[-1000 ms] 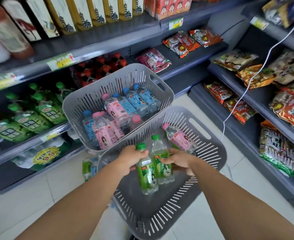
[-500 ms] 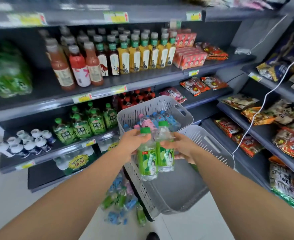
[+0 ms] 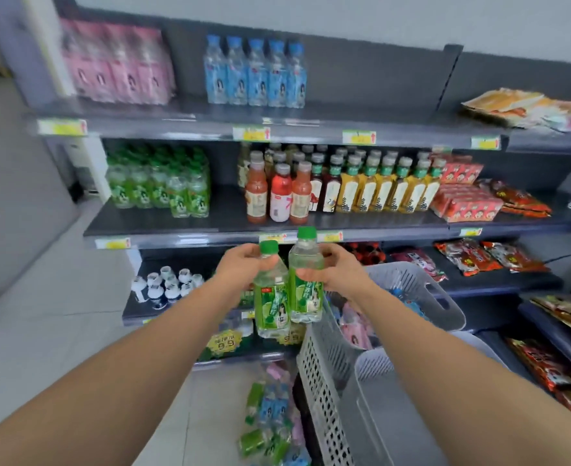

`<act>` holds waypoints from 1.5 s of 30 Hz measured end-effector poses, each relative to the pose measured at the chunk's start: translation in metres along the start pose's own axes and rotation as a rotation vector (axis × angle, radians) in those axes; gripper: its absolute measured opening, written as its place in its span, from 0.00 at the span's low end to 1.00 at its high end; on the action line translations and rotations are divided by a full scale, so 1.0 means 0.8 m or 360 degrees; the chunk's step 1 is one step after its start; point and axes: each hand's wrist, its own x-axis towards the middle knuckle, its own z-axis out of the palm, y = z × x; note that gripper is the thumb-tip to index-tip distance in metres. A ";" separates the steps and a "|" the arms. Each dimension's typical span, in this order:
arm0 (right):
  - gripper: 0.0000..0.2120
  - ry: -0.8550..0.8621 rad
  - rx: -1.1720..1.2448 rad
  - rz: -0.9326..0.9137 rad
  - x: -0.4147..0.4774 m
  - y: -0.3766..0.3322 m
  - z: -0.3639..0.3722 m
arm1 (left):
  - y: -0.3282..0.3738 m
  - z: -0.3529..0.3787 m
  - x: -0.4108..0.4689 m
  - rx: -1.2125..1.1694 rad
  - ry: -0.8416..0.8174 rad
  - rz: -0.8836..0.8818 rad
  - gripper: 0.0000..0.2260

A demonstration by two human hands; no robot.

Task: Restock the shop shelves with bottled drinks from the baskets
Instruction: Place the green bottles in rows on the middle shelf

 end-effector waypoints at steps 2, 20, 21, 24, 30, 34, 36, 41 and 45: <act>0.31 -0.0076 0.0020 -0.0053 0.018 -0.019 0.021 | 0.006 -0.026 0.004 -0.0008 0.0062 0.0038 0.10; 0.33 -0.0353 -0.0105 -0.0303 0.159 -0.128 0.255 | 0.010 -0.286 0.068 -0.0101 0.0518 0.0137 0.14; 0.35 -0.0345 -0.0109 -0.0308 0.169 -0.134 0.269 | 0.011 -0.303 0.077 -0.0098 0.0517 0.0152 0.12; 0.38 -0.0280 -0.0136 -0.0334 0.199 -0.150 0.309 | 0.012 -0.351 0.106 -0.0060 0.0517 0.0156 0.13; 0.40 -0.0167 -0.0161 -0.0303 0.258 -0.161 0.366 | 0.014 -0.418 0.157 -0.0013 0.0479 0.0139 0.24; 0.42 -0.0109 -0.0342 -0.0345 0.299 -0.167 0.388 | 0.013 -0.443 0.196 -0.0017 0.0452 0.0127 0.24; 0.43 -0.0086 -0.0453 -0.0394 0.322 -0.170 0.397 | 0.013 -0.451 0.218 -0.0017 0.0446 0.0122 0.25; 0.45 -0.0061 -0.0737 -0.0529 0.384 -0.180 0.416 | 0.016 -0.463 0.274 -0.0061 0.0483 0.0117 0.19; 0.44 -0.0094 -0.0894 -0.0529 0.430 -0.187 0.429 | 0.014 -0.471 0.312 -0.0105 0.0462 0.0147 0.09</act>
